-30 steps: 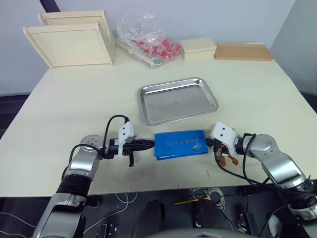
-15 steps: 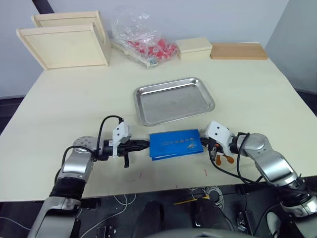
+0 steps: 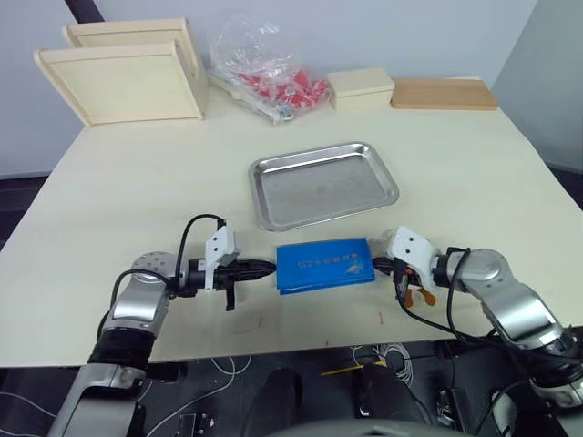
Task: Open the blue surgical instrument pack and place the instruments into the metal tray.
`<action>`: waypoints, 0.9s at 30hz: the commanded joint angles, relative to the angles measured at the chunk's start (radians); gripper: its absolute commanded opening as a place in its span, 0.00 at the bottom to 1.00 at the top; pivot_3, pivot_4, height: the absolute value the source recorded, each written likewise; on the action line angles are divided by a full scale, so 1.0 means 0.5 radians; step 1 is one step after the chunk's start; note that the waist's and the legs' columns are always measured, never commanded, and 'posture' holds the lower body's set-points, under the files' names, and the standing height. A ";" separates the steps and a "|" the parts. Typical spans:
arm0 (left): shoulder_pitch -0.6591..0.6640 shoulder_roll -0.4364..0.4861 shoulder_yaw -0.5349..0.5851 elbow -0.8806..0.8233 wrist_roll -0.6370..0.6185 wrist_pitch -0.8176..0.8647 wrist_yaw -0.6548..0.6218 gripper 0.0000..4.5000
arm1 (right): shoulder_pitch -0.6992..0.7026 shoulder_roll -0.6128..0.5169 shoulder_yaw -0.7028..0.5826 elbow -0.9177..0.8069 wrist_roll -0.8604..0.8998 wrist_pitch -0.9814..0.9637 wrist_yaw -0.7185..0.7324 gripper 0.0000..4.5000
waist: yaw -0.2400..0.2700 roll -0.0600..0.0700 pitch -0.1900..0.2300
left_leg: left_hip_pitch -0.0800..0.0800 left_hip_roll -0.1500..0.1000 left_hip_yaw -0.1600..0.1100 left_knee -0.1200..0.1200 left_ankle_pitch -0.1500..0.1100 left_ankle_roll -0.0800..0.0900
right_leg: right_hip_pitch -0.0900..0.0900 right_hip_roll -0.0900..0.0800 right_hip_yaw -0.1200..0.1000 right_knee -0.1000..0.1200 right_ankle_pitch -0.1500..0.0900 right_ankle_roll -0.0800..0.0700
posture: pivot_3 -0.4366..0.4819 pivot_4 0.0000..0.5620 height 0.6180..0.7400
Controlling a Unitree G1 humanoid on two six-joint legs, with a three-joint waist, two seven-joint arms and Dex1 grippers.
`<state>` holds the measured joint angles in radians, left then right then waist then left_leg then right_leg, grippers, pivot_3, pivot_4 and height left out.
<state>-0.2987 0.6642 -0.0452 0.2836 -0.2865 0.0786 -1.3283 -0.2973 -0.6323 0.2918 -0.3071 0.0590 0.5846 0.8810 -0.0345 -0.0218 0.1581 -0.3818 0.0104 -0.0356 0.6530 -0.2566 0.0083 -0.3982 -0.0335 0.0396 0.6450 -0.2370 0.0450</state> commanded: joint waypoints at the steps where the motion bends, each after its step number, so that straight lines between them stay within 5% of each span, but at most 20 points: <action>1: 0.012 0.047 0.054 -0.081 -0.050 -0.033 -0.037 0.01 | 0.015 -0.062 -0.133 -0.094 0.064 -0.040 0.012 0.00 | 0.000 0.000 0.000 | 0.000 0.000 0.000 0.000 0.000 0.000 | 0.000 0.000 0.000 0.000 0.000 0.000 | 0.48 0.27 1.00; 9: 0.040 0.144 0.114 -0.136 -0.119 -0.044 -0.110 0.01 | 0.166 -0.241 -0.407 -0.226 0.204 -0.295 0.106 0.00 | 0.007 0.000 0.002 | -0.002 0.001 0.000 -0.001 0.000 0.000 | -0.001 -0.001 -0.001 -0.002 0.000 0.000 | 0.48 0.27 1.00; 15: 0.031 0.207 0.187 -0.247 -0.219 -0.010 -0.172 0.01 | 0.281 -0.129 -0.508 -0.438 0.381 -0.414 0.064 0.00 | 0.007 0.000 0.002 | -0.002 0.002 0.000 -0.001 0.000 0.000 | -0.001 0.000 -0.001 -0.002 0.000 0.001 | 0.48 0.27 1.00; 17: 0.033 0.227 0.203 -0.308 -0.261 0.005 -0.199 0.00 | 0.330 -0.084 -0.482 -0.514 0.405 -0.466 0.048 0.12 | 0.008 0.000 0.002 | -0.002 0.002 0.000 -0.001 0.000 0.000 | -0.001 0.000 -0.001 -0.002 0.000 0.001 | 0.48 0.27 1.00; 20: 0.077 0.286 0.203 -0.413 -0.311 0.014 -0.298 0.16 | 0.364 0.013 -0.425 -0.545 0.407 -0.507 -0.024 0.34 | 0.008 -0.001 0.003 | -0.002 0.002 0.000 -0.001 0.000 0.000 | -0.001 -0.001 -0.001 -0.002 -0.001 0.001 | 0.48 0.27 1.00; 24: 0.088 0.354 0.216 -0.519 -0.393 0.070 -0.369 0.58 | 0.437 0.154 -0.323 -0.502 0.364 -0.651 -0.078 0.76 | 0.008 -0.001 0.004 | -0.001 0.003 0.000 -0.001 0.000 0.000 | -0.001 0.000 0.000 -0.002 -0.001 0.000 | 0.48 0.27 1.00; 25: 0.087 0.363 0.219 -0.538 -0.409 0.085 -0.377 0.77 | 0.456 0.163 -0.300 -0.482 0.348 -0.710 -0.065 0.94 | 0.012 0.000 0.004 | -0.001 0.003 0.001 -0.001 0.000 0.000 | -0.001 0.000 0.000 -0.002 -0.001 0.001 | 0.48 0.27 1.00; 27: 0.094 0.391 0.222 -0.596 -0.472 0.118 -0.431 0.85 | 0.474 0.196 -0.232 -0.353 0.249 -0.943 -0.080 1.00 | 0.012 -0.001 0.004 | -0.001 0.002 0.001 -0.001 0.000 0.000 | -0.001 -0.001 0.001 -0.002 -0.001 0.001 | 0.48 0.27 1.00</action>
<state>-0.2507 0.8388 0.0336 0.0449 -0.4796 0.1265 -1.5095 -0.0660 -0.5480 0.1539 -0.5167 0.2196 0.2231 0.8446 -0.0285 -0.0224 0.1599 -0.3821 0.0115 -0.0348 0.6525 -0.2566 0.0083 -0.3985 -0.0337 0.0399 0.6440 -0.2379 0.0461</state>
